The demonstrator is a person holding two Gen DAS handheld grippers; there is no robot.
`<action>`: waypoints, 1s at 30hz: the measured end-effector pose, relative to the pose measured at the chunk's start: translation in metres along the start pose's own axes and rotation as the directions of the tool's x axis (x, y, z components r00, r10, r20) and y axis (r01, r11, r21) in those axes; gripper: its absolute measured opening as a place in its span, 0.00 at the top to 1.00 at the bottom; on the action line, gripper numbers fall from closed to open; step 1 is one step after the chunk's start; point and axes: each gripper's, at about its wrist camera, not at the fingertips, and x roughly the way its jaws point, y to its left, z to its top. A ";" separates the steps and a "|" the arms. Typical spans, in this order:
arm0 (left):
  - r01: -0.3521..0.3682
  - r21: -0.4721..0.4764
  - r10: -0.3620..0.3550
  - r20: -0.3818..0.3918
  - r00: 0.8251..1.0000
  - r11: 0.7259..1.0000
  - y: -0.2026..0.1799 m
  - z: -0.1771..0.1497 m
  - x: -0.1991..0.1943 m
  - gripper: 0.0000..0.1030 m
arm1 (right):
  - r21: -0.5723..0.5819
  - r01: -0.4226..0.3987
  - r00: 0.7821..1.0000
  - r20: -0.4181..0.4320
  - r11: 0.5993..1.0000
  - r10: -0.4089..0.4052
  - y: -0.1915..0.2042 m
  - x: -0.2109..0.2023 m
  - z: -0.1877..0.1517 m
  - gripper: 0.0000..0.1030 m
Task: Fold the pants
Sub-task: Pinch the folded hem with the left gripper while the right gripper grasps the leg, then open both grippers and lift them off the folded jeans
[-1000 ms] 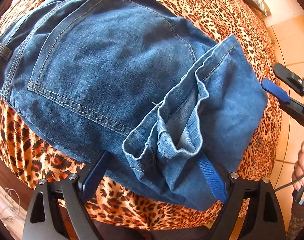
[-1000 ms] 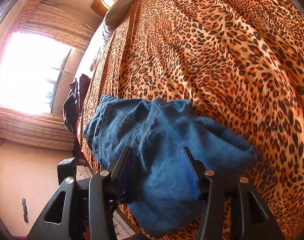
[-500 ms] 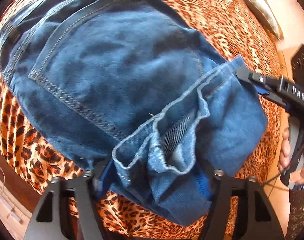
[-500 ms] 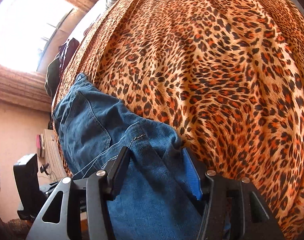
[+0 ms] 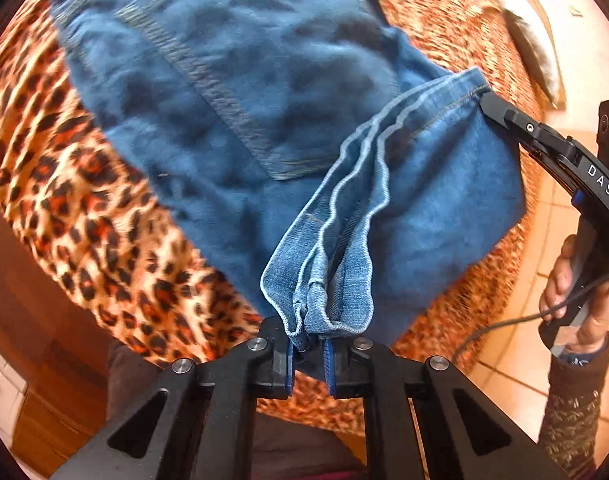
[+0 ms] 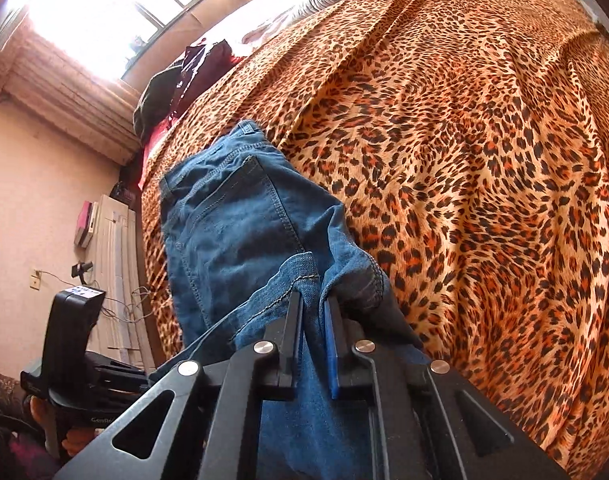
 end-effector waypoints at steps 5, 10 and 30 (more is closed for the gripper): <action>0.034 -0.098 -0.040 -0.060 0.997 0.995 0.021 0.020 0.017 0.89 | 0.070 0.073 0.994 -0.084 0.995 -0.067 -0.028 0.060 -0.006 0.92; 0.028 0.031 -0.026 -0.037 0.999 0.999 0.006 0.015 -0.002 0.86 | 0.183 -0.014 0.999 0.038 0.983 0.007 -0.040 0.002 -0.010 0.84; -0.095 0.324 0.050 0.144 0.988 0.941 -0.029 -0.021 -0.049 0.63 | 0.411 -0.135 0.978 0.199 0.901 0.056 -0.078 -0.021 -0.082 0.91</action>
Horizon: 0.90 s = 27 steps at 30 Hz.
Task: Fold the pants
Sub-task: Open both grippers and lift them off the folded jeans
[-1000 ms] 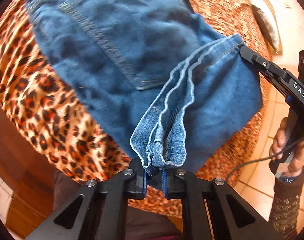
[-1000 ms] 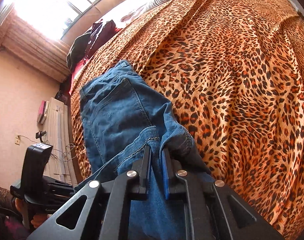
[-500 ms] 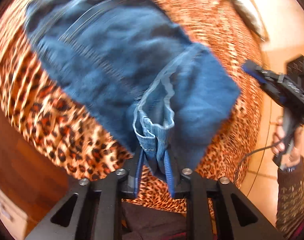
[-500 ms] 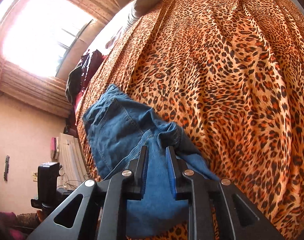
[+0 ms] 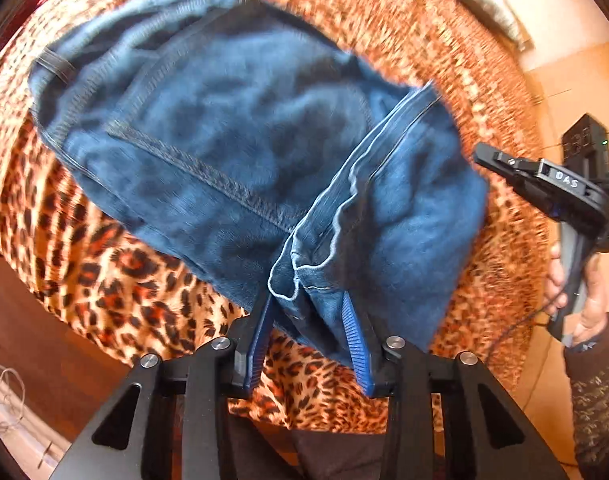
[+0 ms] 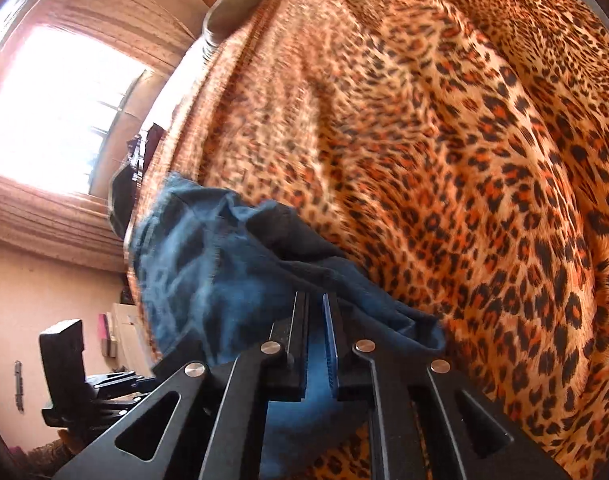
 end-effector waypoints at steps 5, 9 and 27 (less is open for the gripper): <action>0.076 0.042 -0.076 0.003 0.997 0.996 -0.013 -0.002 -0.005 0.48 | 0.002 -0.150 0.989 -0.018 0.989 0.150 0.029 0.011 0.013 0.83; -0.009 0.025 0.010 -0.026 1.000 1.000 -0.005 0.009 0.036 0.50 | 0.056 -0.104 0.993 -0.044 0.993 0.107 0.017 0.053 0.026 0.88; 0.065 -0.151 -0.061 0.035 0.998 0.986 0.123 0.058 -0.115 0.37 | -0.070 0.013 0.998 0.057 0.997 -0.009 0.081 -0.014 -0.041 0.66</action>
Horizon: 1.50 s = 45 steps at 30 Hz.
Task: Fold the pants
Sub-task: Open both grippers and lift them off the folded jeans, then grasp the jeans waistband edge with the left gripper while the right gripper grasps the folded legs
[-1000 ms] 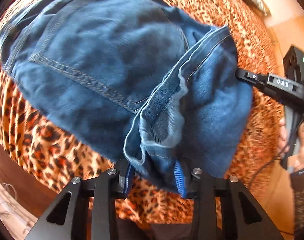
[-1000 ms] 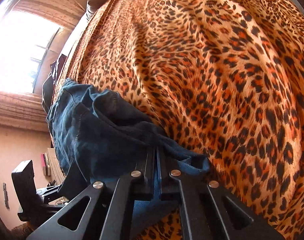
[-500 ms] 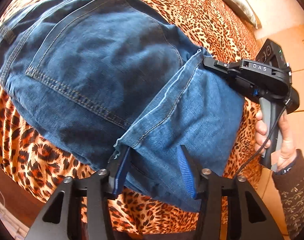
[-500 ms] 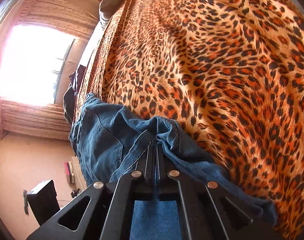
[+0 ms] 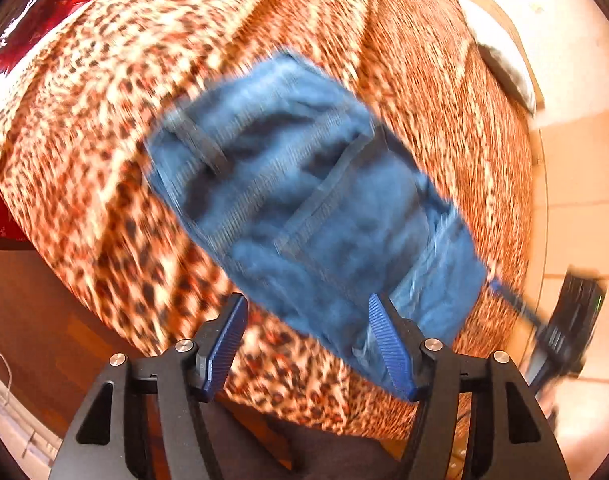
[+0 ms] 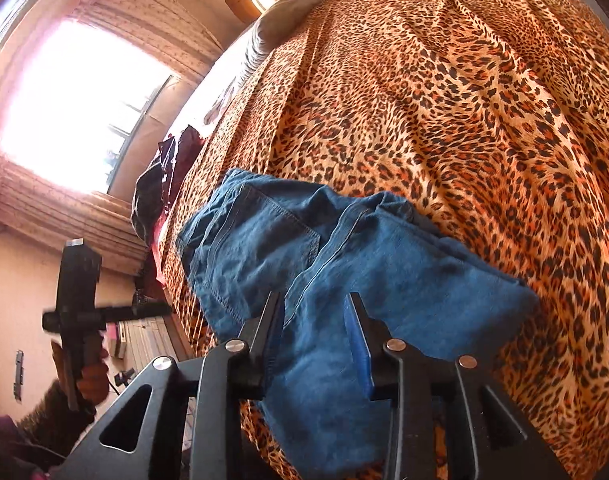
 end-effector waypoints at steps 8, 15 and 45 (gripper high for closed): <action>0.067 0.064 -0.061 -0.088 0.994 0.996 0.048 0.110 -0.027 0.28 | -0.136 0.137 0.990 0.053 0.981 -0.131 0.118 0.071 -0.044 0.61; 0.118 0.184 -0.054 -0.320 0.946 0.976 0.064 0.175 0.017 0.26 | -0.168 0.364 0.928 0.142 0.916 -0.343 0.222 0.148 -0.051 0.52; 0.380 0.516 0.038 -0.628 0.777 0.768 -0.012 0.284 0.111 0.22 | -0.104 0.872 0.489 0.151 0.478 -0.859 0.330 0.310 -0.055 0.41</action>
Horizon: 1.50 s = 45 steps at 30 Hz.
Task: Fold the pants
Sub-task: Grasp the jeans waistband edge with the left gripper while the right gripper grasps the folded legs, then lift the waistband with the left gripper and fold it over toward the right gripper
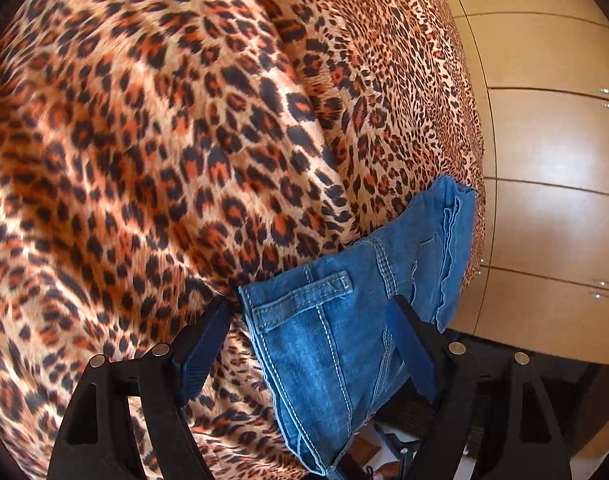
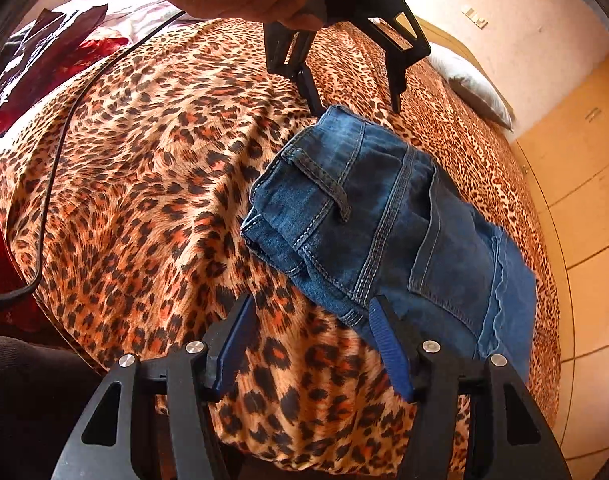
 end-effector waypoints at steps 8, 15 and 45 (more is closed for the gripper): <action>0.021 0.210 0.008 -0.136 0.991 0.977 -0.029 0.010 0.008 0.05 | 0.073 0.079 0.997 -0.026 0.994 -0.078 0.001 -0.008 0.012 0.41; 0.154 0.301 -0.091 -0.214 0.973 0.941 -0.043 0.001 0.003 0.03 | 0.023 0.150 0.989 0.013 0.988 -0.150 0.014 0.002 0.024 0.39; -0.074 0.219 0.103 -0.124 0.987 0.973 -0.041 0.015 0.017 0.57 | -0.132 0.302 0.953 0.067 0.944 -0.295 0.042 0.038 0.058 0.73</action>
